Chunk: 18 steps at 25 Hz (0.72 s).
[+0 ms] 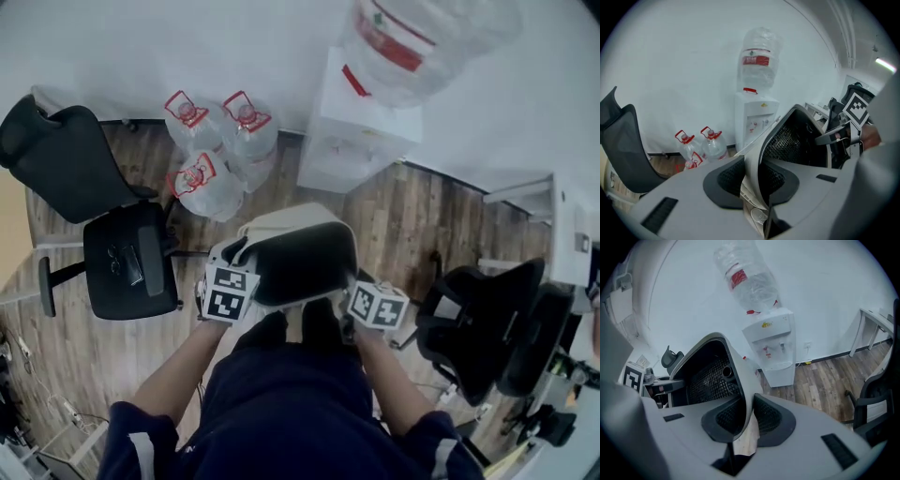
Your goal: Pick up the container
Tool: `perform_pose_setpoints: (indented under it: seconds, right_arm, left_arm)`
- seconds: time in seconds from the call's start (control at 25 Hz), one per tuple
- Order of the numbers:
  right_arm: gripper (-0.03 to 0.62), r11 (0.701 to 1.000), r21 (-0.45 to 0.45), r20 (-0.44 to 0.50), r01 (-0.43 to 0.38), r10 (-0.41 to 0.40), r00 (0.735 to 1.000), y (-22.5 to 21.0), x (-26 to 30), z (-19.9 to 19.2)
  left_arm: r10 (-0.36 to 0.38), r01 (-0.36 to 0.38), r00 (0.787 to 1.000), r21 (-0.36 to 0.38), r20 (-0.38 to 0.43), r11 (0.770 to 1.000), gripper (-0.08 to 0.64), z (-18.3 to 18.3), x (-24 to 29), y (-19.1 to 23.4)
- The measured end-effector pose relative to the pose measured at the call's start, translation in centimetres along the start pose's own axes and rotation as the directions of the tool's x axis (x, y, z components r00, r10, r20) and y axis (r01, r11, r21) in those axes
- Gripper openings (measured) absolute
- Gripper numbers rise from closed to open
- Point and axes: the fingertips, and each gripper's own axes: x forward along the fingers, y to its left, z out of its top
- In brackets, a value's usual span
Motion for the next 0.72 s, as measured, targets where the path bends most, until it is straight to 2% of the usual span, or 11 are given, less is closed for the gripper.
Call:
perform_pose_setpoints:
  seconds: [0.32,0.72]
  right_arm:
    - [0.072,1.0,-0.004,0.09,-0.006,0.006,0.996,1.5,-4.3,2.0]
    - [0.071,1.0,0.024,0.131,0.013,-0.016,0.991,1.4,-5.8,3.0]
  left_arm:
    - [-0.005,0.006,0.998,-0.011,0.065,1.0,0.086,2.0,-3.9,-0.9]
    - [-0.035,0.036,0.992,-0.005,0.12,0.999,0.091,4.3,-4.7,-1.5]
